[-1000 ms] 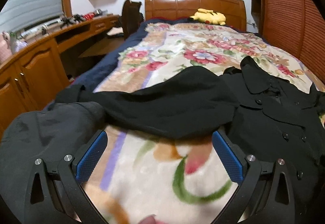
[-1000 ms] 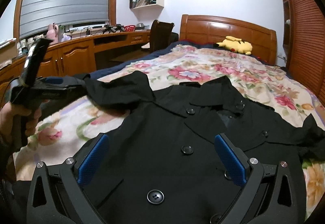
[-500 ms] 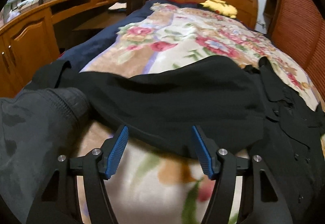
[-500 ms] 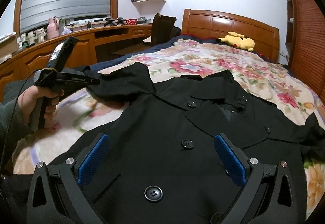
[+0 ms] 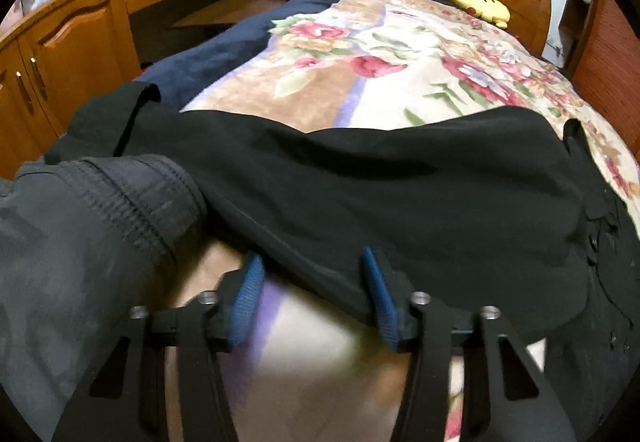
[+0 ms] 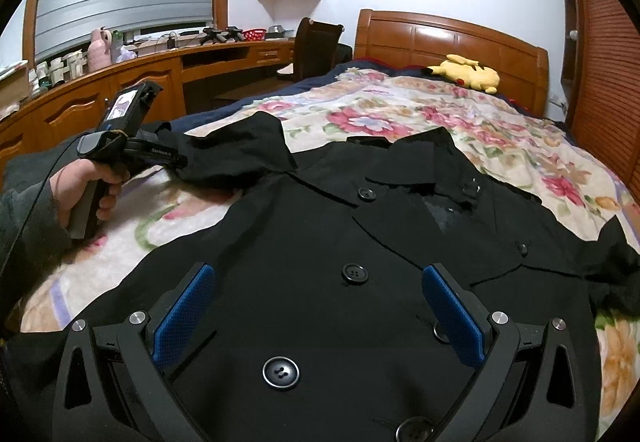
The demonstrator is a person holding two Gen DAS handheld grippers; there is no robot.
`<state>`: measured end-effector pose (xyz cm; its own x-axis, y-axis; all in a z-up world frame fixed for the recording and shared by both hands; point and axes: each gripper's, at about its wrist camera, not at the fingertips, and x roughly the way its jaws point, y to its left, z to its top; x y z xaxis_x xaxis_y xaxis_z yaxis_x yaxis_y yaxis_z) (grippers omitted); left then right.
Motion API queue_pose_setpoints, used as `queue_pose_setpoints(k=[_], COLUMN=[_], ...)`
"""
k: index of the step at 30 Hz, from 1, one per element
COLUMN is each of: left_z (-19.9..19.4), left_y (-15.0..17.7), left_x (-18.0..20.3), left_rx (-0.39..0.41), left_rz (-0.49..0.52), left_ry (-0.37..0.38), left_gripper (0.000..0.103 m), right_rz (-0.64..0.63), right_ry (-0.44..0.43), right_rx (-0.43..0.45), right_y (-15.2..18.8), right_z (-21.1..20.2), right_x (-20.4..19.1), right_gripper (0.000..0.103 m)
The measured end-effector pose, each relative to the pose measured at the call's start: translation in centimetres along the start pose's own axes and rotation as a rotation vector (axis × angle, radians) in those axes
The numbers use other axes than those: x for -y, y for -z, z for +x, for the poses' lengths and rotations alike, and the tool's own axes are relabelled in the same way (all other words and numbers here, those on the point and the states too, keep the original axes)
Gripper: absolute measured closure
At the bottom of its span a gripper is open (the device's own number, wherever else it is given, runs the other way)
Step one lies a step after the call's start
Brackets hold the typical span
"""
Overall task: Fold large clothes
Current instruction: 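Lower the left gripper onto the coat sleeve and close on it, then lift the sleeve with the left gripper, lay it across the coat body, open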
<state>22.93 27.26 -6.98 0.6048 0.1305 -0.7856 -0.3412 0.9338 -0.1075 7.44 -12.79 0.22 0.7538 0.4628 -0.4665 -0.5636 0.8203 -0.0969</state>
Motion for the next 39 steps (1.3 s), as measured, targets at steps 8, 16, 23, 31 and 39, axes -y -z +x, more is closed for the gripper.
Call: queue_pose_setpoints(k=[8,16,23,31,39], left_z=[-4.8,-12.2,-15.8,-17.1,-20.7], left_y=[-0.8,0.3,3.5,6.6,7.0], left_x=[2.8,9.5,15.4,17.7,16.1], left_rx=[0.107,0.185,0.204,0.188,0.277], left_rz=[0.077,0.192,0.321,0.404,0.400], left_ry=[0.073,0.160,0.217,0.197,0.221], left_gripper=[0.101,0.101,0.101,0.091,0.021], right_rz=[-0.015,0.041,0.069,0.043,0.015], right_ry=[0.016,0.052,0.056,0.055,0.046], right_rx=[0.007,0.044,0.056,0.044,0.033], right_y=[-0.1,0.6,1.7,2.4,1.8], right_z=[-0.9,-3.7,-5.3,-6.4,-6.8], right_x=[0.5,3.0,3.4,2.9,3.4], right_gripper=[0.000,0.000,0.000,0.000,0.000])
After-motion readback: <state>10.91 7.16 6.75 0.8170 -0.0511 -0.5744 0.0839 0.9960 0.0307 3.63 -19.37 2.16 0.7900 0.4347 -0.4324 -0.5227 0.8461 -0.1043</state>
